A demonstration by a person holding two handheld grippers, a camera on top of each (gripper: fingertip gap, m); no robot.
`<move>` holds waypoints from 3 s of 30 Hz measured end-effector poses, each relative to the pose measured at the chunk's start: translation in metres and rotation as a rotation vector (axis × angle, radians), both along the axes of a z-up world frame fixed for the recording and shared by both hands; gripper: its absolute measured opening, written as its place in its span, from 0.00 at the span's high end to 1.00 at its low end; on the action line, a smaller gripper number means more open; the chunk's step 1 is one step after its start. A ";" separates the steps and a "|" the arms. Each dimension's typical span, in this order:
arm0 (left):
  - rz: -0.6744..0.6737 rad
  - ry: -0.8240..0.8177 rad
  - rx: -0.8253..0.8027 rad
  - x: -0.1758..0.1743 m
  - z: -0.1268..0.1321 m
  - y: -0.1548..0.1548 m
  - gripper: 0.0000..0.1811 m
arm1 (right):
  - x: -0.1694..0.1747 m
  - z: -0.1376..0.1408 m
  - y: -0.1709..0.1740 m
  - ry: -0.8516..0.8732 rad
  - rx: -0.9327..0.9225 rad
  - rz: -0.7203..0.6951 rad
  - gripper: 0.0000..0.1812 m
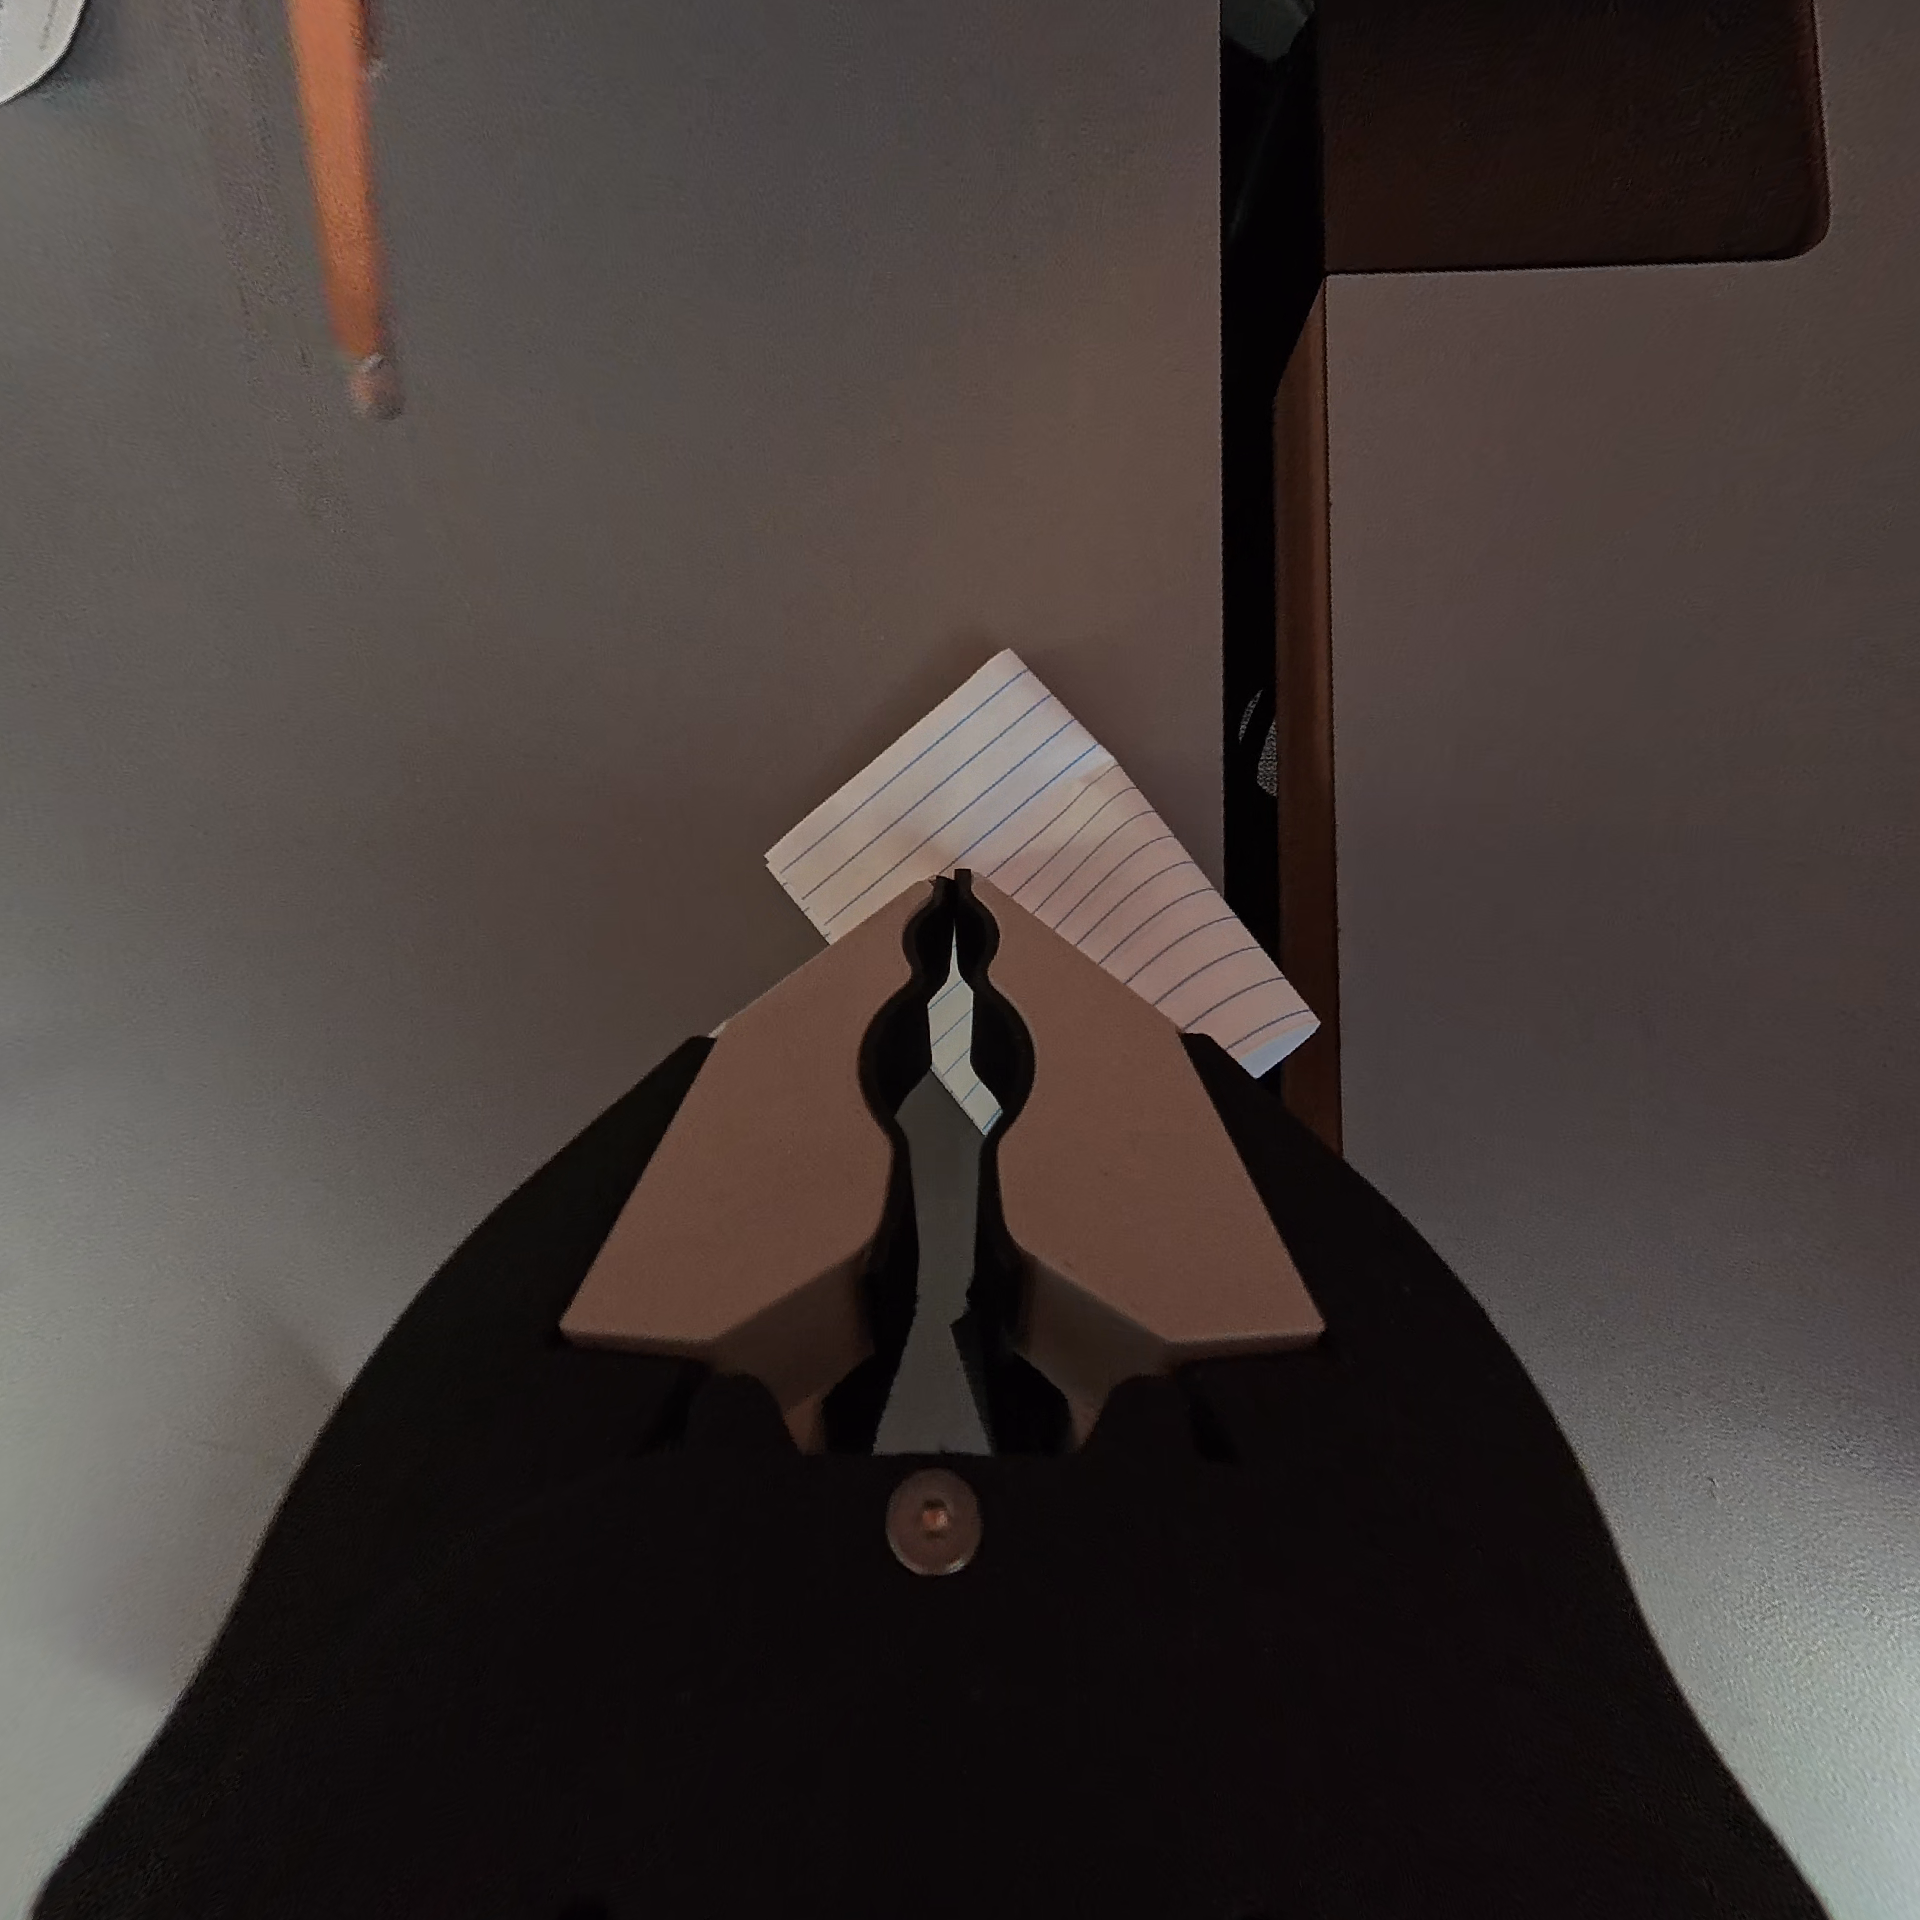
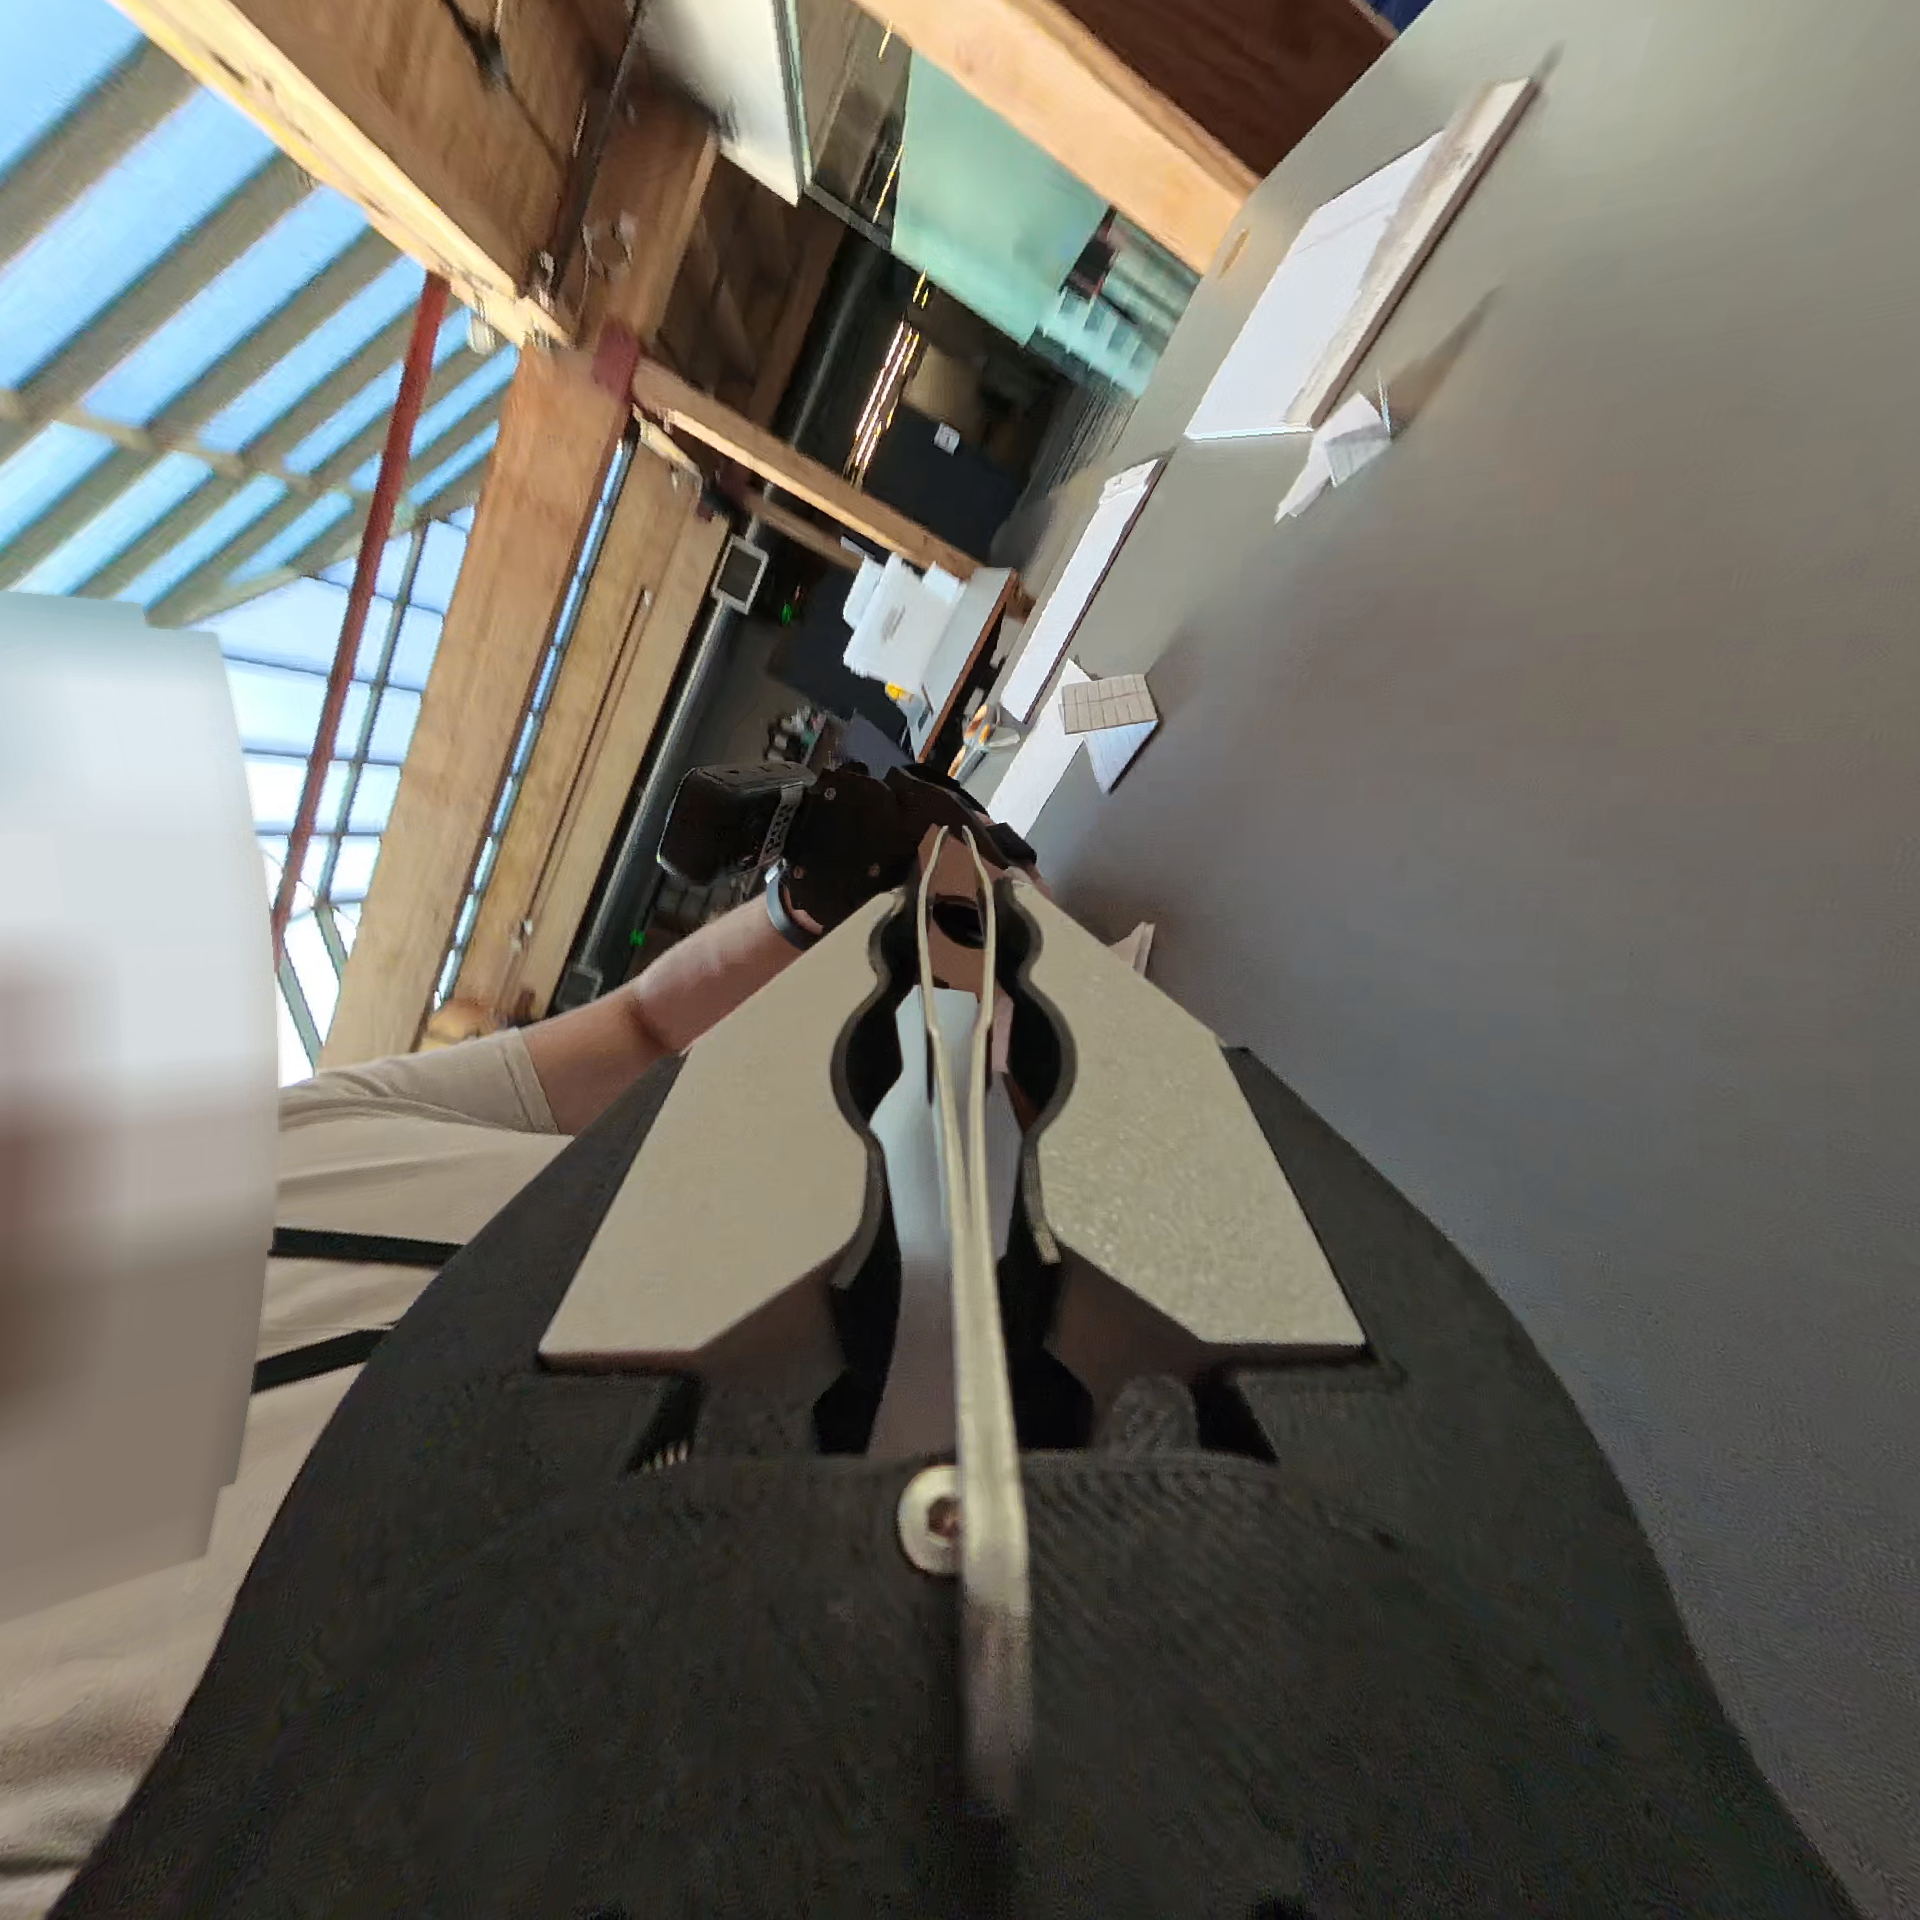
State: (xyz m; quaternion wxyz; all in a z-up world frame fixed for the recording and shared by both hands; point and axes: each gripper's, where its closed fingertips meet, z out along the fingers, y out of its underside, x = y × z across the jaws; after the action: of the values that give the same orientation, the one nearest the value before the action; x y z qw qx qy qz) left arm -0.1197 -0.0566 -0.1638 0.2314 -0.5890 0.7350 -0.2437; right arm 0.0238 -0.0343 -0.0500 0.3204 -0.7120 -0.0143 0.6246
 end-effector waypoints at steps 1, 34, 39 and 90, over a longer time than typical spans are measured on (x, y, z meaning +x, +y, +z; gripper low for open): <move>0.008 -0.002 -0.007 0.000 0.000 0.000 1.00 | -0.001 -0.008 -0.017 0.000 -0.050 -0.075 0.93; 0.294 -0.139 0.031 0.036 0.001 0.020 1.00 | 0.008 -0.090 -0.085 0.082 -0.343 -0.744 0.94; 0.298 -0.137 0.048 0.036 0.001 0.020 1.00 | 0.008 -0.089 -0.084 0.093 -0.336 -0.743 0.94; 0.290 -0.151 0.095 0.037 0.000 0.020 1.00 | -0.045 -0.089 -0.118 0.140 -0.392 -0.703 0.94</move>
State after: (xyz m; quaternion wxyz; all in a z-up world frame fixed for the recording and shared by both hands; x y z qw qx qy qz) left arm -0.0826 -0.0365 -0.1634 0.3463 -0.6574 0.6334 -0.2162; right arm -0.0215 -0.1524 -0.1387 0.3727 -0.6769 0.3713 0.5148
